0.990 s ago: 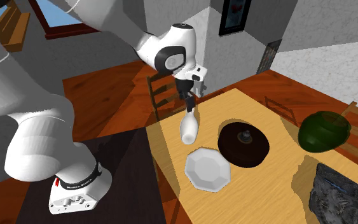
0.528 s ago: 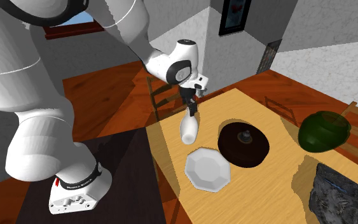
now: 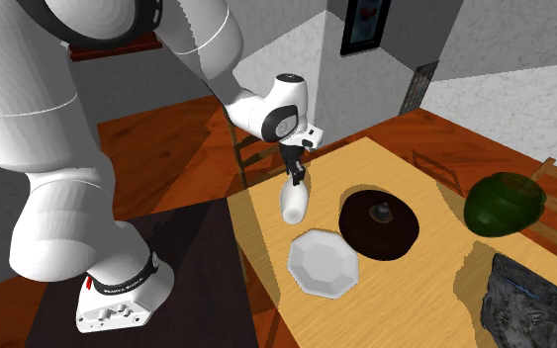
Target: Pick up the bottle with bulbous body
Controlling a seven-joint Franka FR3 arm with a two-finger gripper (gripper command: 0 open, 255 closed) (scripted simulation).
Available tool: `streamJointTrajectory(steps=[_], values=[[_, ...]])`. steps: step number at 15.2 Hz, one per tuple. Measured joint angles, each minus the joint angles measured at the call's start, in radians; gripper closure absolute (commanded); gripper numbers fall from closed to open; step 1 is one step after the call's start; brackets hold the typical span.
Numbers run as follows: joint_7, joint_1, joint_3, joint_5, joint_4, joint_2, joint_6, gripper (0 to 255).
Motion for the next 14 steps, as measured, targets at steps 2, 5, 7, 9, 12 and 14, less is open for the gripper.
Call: streamJointTrajectory(steps=[2, 5, 7, 9, 12, 14], values=[[0.000, 0.000, 0.000, -0.001, 0.000, 0.000, 0.001, 255], [0.001, 0.000, 0.000, -0.001, 0.000, 0.000, 0.002, 255], [0.001, 0.000, -0.001, -0.001, 0.000, 0.000, 0.002, 255], [-0.003, -0.001, 0.001, 0.004, 0.000, -0.005, -0.005, 255], [-0.020, -0.007, 0.011, 0.028, 0.003, -0.037, -0.037, 255], [-0.035, -0.011, 0.017, 0.046, 0.004, -0.061, -0.060, 255]])
